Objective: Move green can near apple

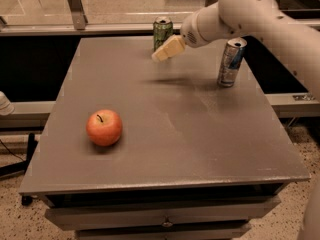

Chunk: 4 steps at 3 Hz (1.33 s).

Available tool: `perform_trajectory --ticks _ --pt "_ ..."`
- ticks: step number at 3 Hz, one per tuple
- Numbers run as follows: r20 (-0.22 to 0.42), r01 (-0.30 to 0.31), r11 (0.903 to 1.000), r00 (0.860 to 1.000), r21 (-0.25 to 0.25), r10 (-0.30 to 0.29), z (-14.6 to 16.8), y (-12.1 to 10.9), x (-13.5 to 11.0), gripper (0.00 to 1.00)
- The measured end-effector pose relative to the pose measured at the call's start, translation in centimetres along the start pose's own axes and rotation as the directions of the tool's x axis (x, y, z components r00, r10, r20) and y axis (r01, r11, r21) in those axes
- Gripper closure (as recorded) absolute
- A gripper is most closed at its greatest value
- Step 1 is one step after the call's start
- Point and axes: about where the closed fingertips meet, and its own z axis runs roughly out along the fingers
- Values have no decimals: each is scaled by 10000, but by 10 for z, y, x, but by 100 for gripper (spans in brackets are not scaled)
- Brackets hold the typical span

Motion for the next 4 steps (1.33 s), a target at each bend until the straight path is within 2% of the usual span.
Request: perform_trajectory --ticks 2,3,4 --pt "516 -337 9987 9982 388 317 60 -31 -12 0" --pt "680 -559 9976 9963 410 530 77 -34 -14 20" --pt "808 -743 9965 9942 395 709 80 -34 -15 43"
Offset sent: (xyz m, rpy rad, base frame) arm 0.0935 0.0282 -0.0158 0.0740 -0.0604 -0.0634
